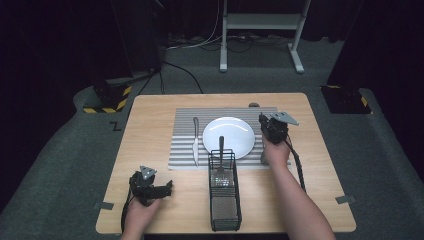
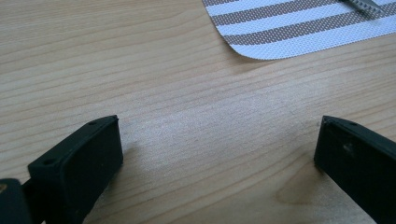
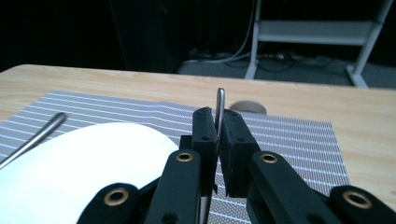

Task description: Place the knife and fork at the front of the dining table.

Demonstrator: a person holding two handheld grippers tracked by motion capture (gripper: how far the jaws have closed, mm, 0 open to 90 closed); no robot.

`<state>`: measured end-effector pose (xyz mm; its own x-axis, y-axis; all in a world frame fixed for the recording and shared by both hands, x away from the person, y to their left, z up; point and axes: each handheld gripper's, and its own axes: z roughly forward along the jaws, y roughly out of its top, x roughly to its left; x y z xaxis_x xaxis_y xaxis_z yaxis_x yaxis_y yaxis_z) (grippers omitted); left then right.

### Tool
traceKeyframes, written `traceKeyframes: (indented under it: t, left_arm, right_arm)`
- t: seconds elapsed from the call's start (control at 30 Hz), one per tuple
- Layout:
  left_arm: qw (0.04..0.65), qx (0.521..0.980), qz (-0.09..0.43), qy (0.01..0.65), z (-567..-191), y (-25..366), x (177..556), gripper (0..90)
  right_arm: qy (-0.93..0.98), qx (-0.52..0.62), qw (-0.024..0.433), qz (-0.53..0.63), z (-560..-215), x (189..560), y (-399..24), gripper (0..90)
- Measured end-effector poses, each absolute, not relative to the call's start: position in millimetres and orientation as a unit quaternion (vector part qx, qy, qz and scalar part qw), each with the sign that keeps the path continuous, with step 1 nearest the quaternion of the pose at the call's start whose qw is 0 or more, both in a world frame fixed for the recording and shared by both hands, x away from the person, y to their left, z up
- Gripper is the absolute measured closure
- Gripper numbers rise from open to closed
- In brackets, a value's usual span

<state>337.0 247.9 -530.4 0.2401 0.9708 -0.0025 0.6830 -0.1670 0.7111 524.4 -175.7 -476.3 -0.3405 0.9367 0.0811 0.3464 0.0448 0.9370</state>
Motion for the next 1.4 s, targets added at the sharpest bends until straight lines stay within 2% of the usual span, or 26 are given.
traceKeyframes:
  t: [0.37, 0.83, 1.0, 1.17, 1.23, 1.4]
  left_arm:
    - [0.304, 0.726, 0.237, 0.569, -530.4, 247.9, 337.0, 1.1]
    - [0.306, 0.726, 0.235, 0.570, -530.4, 248.2, 336.5, 1.5]
    - [0.306, 0.726, 0.235, 0.569, -530.4, 248.3, 336.5, 1.5]
    - [0.306, 0.726, 0.235, 0.569, -530.4, 248.3, 336.5, 1.5]
    - [0.306, 0.726, 0.235, 0.569, -530.4, 248.3, 336.5, 1.4]
    - [0.306, 0.726, 0.235, 0.569, -530.4, 248.2, 336.6, 1.4]
  right_arm:
    - [0.666, 0.519, 0.277, 0.459, -494.8, 546.7, -177.1, 83.8]
    - [0.679, 0.528, 0.271, 0.431, -504.4, 550.3, -174.4, 82.3]
    - [0.679, 0.534, 0.278, 0.421, -504.3, 550.4, -175.7, 74.7]
    - [0.681, 0.536, 0.278, 0.415, -503.9, 547.9, -179.4, 71.9]
    - [0.682, 0.534, 0.281, 0.414, -502.2, 544.0, -180.5, 72.7]
    - [0.692, 0.521, 0.290, 0.408, -495.1, 522.2, -185.0, 81.3]
